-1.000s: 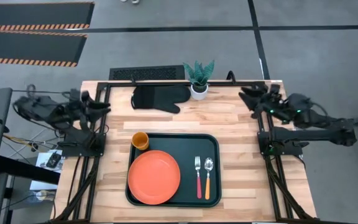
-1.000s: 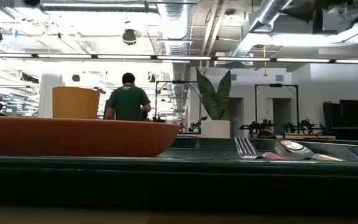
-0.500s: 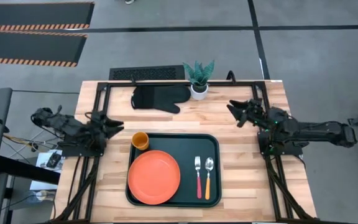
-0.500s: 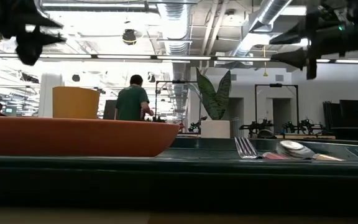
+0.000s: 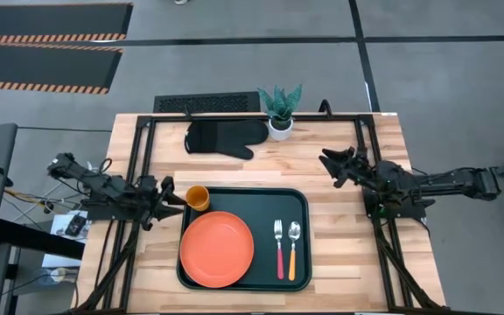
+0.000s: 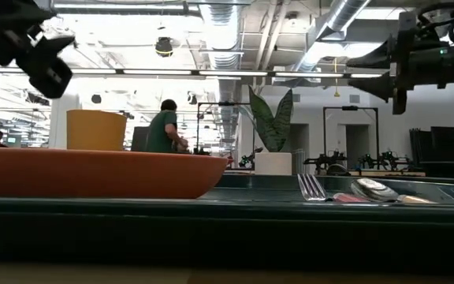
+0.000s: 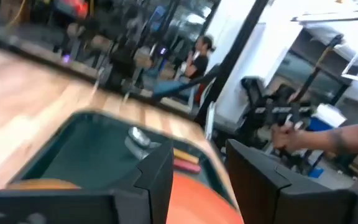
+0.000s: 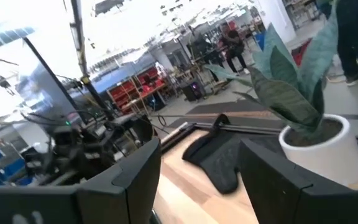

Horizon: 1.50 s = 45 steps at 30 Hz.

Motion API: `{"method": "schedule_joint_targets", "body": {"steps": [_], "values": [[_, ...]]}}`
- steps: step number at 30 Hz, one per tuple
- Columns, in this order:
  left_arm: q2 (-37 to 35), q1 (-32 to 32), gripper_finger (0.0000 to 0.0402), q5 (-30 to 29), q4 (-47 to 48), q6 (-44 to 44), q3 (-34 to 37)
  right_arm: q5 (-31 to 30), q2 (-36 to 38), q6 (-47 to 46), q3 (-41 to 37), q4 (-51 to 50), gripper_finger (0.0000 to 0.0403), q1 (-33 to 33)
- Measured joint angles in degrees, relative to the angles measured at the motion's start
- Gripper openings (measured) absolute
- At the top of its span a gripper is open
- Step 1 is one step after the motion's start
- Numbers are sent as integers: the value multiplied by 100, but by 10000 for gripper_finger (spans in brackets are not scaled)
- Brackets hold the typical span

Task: Pick and place plate/cup/fork/spoon on tray
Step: Return to Home Position

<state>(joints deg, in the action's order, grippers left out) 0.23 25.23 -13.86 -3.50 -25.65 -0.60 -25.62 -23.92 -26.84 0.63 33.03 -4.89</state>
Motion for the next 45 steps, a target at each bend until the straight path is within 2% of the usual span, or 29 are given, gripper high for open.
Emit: {"method": "schedule_joint_targets", "body": {"steps": [7, 14, 19, 45], "values": [[-5, 0, 135, -85, -99, 277, 2, -1, 0, -18, 0, -940, 239, -2], [2, 0, 135, -506, -95, 404, 7, -1, 1, -77, 2, -1255, 239, -2], [2, 0, 135, -484, -97, 586, 9, 1, 0, -75, 2, -1474, 239, -2], [2, 0, 135, -462, -96, 500, 22, 1, 0, -58, 2, -1639, 239, -2]]}}
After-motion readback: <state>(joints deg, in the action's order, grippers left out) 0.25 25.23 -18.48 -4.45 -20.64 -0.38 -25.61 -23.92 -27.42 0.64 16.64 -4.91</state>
